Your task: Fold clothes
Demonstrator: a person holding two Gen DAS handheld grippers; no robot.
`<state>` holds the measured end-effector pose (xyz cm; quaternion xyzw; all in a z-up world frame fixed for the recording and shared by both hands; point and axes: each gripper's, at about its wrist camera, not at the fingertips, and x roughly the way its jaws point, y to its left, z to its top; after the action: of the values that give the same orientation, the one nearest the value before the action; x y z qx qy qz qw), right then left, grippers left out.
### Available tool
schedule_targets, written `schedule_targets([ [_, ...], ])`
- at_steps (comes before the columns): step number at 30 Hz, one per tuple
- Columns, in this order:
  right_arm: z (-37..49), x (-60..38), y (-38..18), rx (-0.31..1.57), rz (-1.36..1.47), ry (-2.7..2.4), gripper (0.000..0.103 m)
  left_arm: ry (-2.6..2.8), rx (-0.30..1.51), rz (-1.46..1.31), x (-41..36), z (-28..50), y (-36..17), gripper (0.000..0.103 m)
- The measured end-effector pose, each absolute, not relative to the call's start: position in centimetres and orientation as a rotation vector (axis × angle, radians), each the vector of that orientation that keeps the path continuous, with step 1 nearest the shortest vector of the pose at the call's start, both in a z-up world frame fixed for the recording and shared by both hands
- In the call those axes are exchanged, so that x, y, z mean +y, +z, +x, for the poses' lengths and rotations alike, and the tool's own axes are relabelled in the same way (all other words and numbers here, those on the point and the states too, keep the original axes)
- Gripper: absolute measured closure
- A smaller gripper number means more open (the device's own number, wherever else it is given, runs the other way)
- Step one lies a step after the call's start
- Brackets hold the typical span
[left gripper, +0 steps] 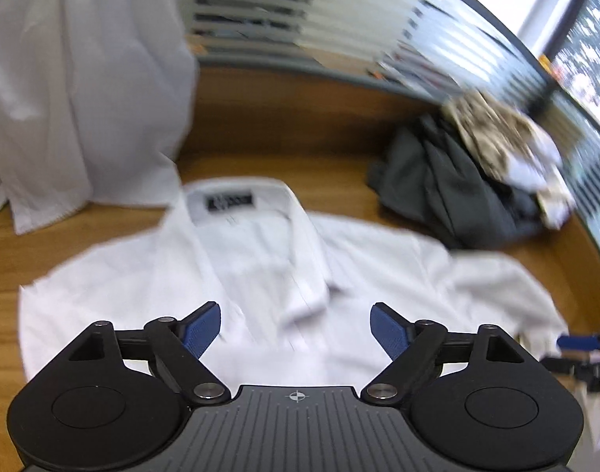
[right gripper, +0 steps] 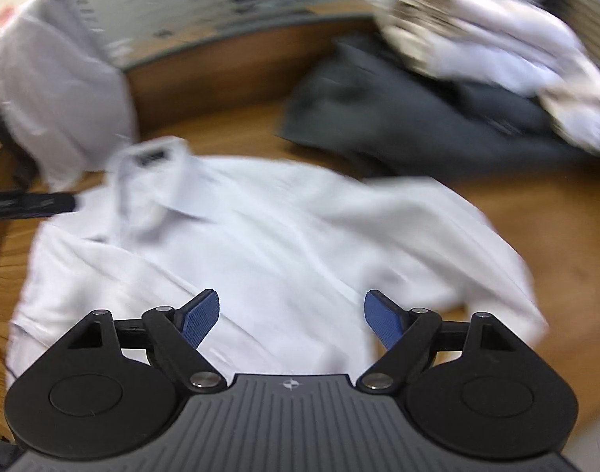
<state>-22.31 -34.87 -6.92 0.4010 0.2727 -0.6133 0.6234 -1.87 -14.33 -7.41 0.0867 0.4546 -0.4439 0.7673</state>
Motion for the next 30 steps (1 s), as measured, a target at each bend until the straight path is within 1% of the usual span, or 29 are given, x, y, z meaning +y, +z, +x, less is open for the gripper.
schedule_targets([
  [7, -29.8, -28.6, -11.1, 0.657, 1.007, -1.575, 0.017, -1.01, 1.065, 0.247, -14.9, -7.5, -10.3, 0.014],
  [11, -33.5, -26.5, -12.8, 0.663, 1.007, -1.558, 0.017, -0.995, 1.073, 0.254, -15.4, -10.1, -11.0, 0.01],
  [17, -39.0, -26.0, -15.4, 0.723, 1.038, -1.439, 0.018, -0.941, 1.096, 0.276, -17.8, -14.1, -12.1, 0.01],
  [20, -40.6, -26.2, -16.6, 0.703, 1.091, -1.35, 0.028, -0.912, 1.105, 0.264, -19.5, -16.2, -12.1, 0.01],
  [21, -40.8, -26.2, -16.8, 0.688, 1.106, -1.313, 0.029, -0.912, 1.102, 0.251, -20.0, -16.9, -12.0, 0.01],
  [25, -40.8, -26.1, -17.5, 0.665, 1.093, -1.206, 0.029, -0.917, 1.089, 0.251, -22.5, -19.5, -11.4, 0.01],
  [26, -40.8, -26.3, -17.5, 0.67, 1.08, -1.185, 0.031, -0.926, 1.083, 0.257, -23.3, -20.1, -11.2, 0.01],
  [27, -41.0, -26.5, -17.4, 0.678, 1.078, -1.167, 0.048, -0.934, 1.076, 0.263, -24.0, -20.8, -11.1, 0.01],
  [28, -41.2, -26.7, -17.3, 0.683, 1.077, -1.151, 0.085, -0.948, 1.066, 0.268, -24.8, -21.5, -10.8, 0.01],
  [29, -42.0, -27.0, -17.1, 0.67, 1.098, -1.143, 0.096, -0.966, 1.055, 0.272, -25.7, -22.3, -10.4, 0.01],
  [30, -42.9, -27.2, -16.8, 0.657, 1.119, -1.136, 0.097, -0.984, 1.04, 0.274, -26.4, -23.0, -10.0, 0.01],
])
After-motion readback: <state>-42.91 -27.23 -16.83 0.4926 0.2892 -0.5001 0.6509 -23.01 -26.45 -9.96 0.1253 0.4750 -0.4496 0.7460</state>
